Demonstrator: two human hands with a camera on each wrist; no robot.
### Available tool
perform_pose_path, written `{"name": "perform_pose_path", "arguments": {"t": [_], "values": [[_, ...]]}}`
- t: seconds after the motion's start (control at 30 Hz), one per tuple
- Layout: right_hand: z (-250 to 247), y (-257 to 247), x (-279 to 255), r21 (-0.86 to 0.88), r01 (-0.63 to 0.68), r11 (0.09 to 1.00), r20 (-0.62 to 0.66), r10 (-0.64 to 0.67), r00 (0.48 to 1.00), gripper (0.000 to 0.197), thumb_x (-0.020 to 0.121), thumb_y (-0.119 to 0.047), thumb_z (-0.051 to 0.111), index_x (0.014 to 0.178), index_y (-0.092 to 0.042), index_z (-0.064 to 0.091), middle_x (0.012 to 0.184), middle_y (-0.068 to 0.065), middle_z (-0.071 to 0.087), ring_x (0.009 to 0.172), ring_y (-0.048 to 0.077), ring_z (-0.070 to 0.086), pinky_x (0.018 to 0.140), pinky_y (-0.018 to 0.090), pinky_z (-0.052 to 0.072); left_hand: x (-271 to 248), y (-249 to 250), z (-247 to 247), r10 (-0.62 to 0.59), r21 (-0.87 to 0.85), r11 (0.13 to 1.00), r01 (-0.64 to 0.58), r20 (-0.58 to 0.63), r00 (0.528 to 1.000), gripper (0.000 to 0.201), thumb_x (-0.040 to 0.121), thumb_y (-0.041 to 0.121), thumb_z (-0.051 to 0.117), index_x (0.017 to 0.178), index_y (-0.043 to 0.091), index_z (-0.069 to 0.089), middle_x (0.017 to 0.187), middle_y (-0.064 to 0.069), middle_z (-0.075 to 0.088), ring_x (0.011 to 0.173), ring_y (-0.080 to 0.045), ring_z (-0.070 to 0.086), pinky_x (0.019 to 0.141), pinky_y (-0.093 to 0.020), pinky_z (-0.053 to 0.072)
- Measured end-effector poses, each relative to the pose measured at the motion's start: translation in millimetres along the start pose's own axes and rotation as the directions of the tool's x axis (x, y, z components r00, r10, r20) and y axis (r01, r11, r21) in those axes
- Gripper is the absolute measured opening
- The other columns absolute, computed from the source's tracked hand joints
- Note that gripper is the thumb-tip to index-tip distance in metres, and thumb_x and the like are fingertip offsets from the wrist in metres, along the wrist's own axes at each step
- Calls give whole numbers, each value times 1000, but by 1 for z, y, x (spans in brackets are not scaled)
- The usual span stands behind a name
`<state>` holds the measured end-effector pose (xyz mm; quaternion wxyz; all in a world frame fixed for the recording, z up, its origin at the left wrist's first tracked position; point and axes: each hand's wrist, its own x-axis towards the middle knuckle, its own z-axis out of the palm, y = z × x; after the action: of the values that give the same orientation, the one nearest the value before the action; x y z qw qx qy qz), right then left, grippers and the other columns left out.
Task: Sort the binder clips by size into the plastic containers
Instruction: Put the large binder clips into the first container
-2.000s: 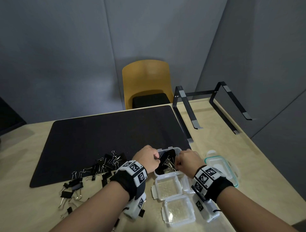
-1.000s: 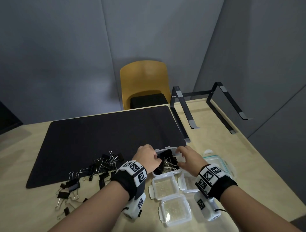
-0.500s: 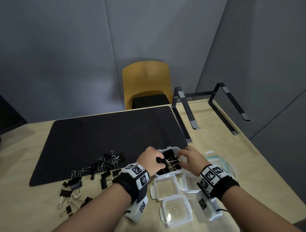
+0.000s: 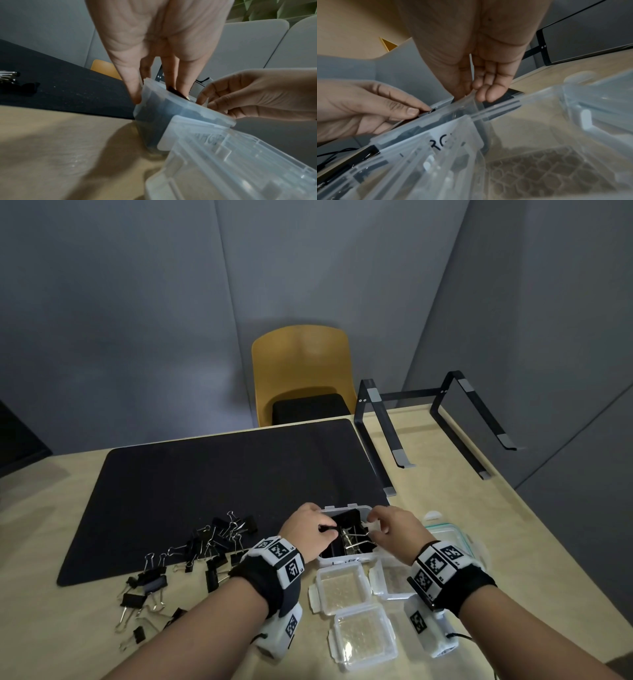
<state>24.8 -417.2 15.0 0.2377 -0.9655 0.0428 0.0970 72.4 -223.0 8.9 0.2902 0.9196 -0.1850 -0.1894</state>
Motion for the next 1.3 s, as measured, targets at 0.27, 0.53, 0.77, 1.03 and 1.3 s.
{"name": "perform_pose_path", "arguments": {"t": [0.27,0.53,0.77,1.03,1.3], "values": [[-1,1,1,-27,13,1000,72,-11,997,28,81,-26,65,108,-22,62,93,-7,46,79,8,49,73,17,36,5,0,9,-18,-4,1000,18,30,999,26,84,37,65,105,21,64,124,7,44,107,-12,52,91,-26,45],[0,-1,0,-21,13,1000,40,-12,999,11,86,-27,58,96,-21,55,94,-6,50,81,12,53,71,20,37,2,-9,5,-11,-82,997,18,85,996,30,88,29,58,117,24,62,137,7,38,115,-8,48,92,-16,34],[-4,-3,4,-73,35,997,140,-25,990,34,86,-28,59,119,-21,54,99,-7,41,83,10,48,76,20,37,-2,-7,5,6,-48,999,-2,74,997,37,87,34,62,123,27,61,136,6,39,117,-10,48,98,-22,39],[-6,-5,5,-141,66,988,95,-53,994,21,87,-23,54,107,-18,59,96,-4,46,83,16,52,73,20,36,-4,-10,-6,13,6,1000,-14,102,995,35,85,19,59,120,20,59,132,7,39,109,-11,52,89,-20,41],[-14,-7,10,-162,101,982,68,-91,994,26,84,-19,55,109,-21,62,90,-7,45,81,9,44,73,19,33,-4,-15,-9,-10,38,999,9,30,999,31,88,14,52,117,22,60,129,3,47,109,-15,55,95,-27,45]]}}
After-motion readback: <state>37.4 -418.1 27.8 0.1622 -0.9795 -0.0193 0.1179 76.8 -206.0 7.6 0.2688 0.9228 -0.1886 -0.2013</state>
